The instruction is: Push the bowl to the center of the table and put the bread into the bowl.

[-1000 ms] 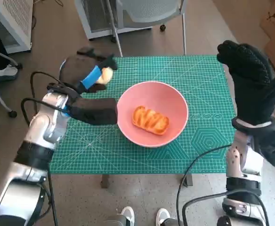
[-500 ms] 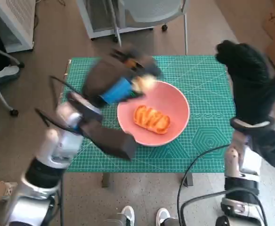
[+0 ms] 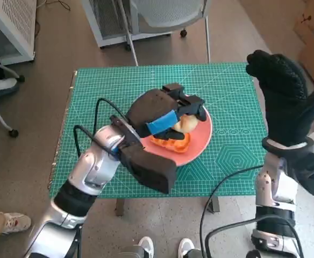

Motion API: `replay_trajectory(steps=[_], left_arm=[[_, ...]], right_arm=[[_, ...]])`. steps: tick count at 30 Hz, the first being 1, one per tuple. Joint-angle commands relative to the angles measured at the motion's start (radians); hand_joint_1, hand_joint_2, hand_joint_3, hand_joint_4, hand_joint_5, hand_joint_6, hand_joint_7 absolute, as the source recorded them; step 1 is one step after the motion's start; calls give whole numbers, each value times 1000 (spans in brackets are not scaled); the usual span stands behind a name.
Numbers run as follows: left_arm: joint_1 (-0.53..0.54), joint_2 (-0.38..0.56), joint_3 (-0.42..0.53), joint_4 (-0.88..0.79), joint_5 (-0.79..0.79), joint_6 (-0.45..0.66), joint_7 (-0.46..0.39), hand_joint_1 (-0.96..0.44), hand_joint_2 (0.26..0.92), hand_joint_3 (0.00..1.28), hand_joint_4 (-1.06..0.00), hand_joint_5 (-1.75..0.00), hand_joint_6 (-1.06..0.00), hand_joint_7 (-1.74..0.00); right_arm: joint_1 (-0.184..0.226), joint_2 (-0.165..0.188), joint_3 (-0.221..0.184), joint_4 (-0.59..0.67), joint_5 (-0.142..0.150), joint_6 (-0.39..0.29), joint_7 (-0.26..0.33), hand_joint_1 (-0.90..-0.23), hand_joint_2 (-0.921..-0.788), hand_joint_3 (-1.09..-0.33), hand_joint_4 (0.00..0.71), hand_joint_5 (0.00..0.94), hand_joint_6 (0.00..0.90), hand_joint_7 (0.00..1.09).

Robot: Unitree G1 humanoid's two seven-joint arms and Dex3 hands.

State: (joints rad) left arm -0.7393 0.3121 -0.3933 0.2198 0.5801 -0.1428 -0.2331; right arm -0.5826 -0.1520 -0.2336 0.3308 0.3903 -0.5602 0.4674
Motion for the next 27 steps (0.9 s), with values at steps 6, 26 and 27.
replay_trajectory(steps=[6,26,27], left_arm=[[26,-6,25,6,-42,56,-63,-308,867,9,-183,-36,-324,-91],[96,-33,164,-2,-251,19,-50,-640,920,81,-1,1,-180,-1],[99,-34,172,-3,-264,17,-53,-643,920,85,0,1,-179,-1]], right_arm=[[32,6,-3,-19,-2,14,-26,-496,-921,-575,387,1,430,2],[26,10,17,-36,-18,22,-53,-493,-921,-575,385,0,429,2],[26,10,18,-36,-18,22,-54,-493,-921,-575,385,0,429,2]])
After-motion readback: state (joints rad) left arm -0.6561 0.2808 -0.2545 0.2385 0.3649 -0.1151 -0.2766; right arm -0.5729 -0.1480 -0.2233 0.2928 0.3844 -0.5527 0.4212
